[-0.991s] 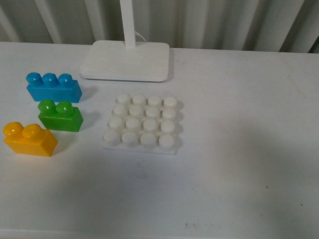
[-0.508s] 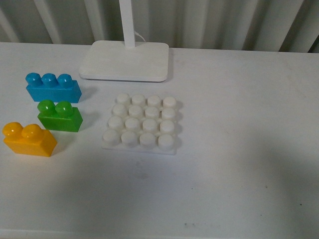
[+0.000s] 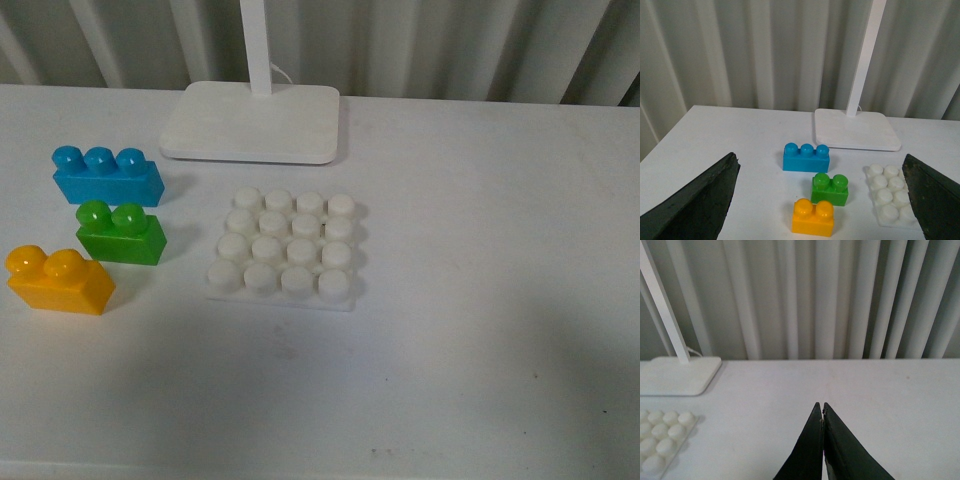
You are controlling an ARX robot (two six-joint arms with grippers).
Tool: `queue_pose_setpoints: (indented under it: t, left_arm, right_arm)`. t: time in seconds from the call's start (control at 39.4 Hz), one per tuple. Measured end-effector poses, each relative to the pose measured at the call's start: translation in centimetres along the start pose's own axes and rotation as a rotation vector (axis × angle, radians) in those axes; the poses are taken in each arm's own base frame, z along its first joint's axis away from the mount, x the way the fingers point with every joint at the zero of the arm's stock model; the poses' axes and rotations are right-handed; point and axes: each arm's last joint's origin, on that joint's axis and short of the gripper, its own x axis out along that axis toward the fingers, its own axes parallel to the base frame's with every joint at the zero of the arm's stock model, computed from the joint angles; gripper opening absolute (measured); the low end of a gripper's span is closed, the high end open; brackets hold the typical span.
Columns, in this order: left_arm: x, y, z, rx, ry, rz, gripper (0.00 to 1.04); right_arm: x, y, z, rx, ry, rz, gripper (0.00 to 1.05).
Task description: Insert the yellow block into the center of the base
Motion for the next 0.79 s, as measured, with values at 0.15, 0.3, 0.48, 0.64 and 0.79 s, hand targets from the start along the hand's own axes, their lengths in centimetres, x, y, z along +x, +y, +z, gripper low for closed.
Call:
queue_pose_setpoints:
  t: [0.15,0.3,0.48,0.64,0.79]
  left_arm:
    - [0.0,0.0,0.0,0.000,0.000,0.000,0.98]
    - [0.0,0.0,0.0,0.000,0.000,0.000,0.98]
    - [0.0,0.0,-0.1,-0.011,0.018,0.005,0.98]
    - [1.7,-0.6,-1.1,-0.120,0.433,0.040,0.98]
    - [4.9,-1.5,-3.4,-0.098,0.498,0.015,0.98]
  right_arm:
    - [-0.1,0.0,0.1,0.000,-0.011,0.000,0.01]
    - [-0.1,0.0,0.1,-0.002,-0.012,0.000,0.28]
    - [-0.1,0.0,0.1,-0.002,-0.012,0.001,0.62]
    - [-0.1,0.0,0.1,-0.002,-0.012,0.001,0.90]
    - [-0.1,0.0,0.1,-0.002,-0.012,0.001,0.95]
